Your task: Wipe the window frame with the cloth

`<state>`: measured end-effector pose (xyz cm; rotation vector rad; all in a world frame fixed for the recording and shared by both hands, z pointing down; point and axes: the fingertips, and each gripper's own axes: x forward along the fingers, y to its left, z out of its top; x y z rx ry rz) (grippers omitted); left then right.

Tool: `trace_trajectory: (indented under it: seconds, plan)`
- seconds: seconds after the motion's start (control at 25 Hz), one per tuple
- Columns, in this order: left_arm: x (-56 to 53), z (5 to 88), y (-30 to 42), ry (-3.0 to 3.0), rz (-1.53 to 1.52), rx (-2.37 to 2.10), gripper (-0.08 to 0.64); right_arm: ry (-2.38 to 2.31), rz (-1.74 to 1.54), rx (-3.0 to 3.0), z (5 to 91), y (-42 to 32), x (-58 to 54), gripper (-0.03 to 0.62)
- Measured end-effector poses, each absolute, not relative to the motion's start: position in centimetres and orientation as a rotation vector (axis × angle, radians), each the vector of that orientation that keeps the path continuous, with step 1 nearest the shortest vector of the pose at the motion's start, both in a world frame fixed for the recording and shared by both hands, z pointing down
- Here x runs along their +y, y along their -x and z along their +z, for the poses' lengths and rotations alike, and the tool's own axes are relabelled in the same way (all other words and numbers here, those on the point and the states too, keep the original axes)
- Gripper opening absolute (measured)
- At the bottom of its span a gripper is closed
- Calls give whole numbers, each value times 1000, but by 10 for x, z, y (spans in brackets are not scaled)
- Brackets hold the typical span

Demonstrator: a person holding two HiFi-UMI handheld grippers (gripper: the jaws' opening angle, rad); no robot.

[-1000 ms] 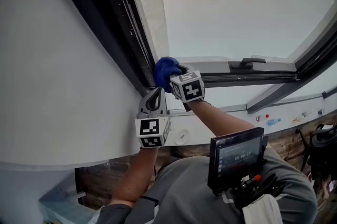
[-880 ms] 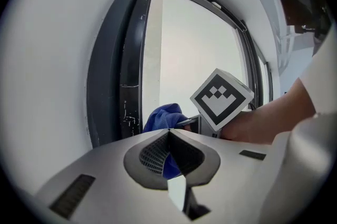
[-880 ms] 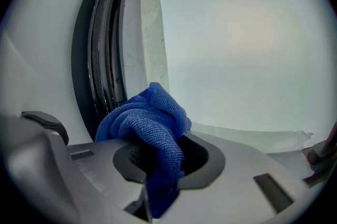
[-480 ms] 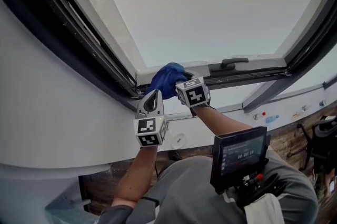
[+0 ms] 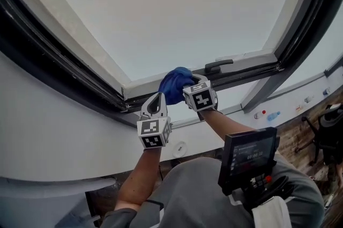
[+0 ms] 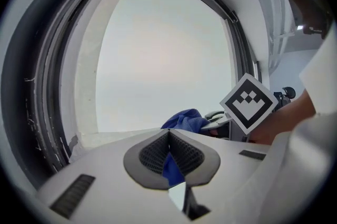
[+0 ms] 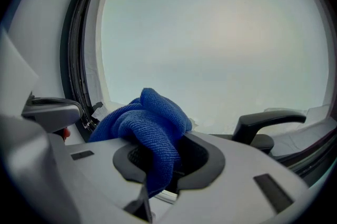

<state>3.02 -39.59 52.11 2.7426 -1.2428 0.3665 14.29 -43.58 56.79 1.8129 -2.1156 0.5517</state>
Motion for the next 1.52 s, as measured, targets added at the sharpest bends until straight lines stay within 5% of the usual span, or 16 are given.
trace_trajectory:
  seconds: [0.48,0.84,1.52]
  plan:
    - [-403,513,-48,-2773,378,-1190,9,-1932,491,-2065,545,-169,-419,97]
    - [-378,484,-137,-2916,297,-925,9,-2156,492,-2099,491,-237,-370,97]
    - [-354,494,-211,-2999,376,-824,9,-2039,495,-1885,562,-310,-365,97]
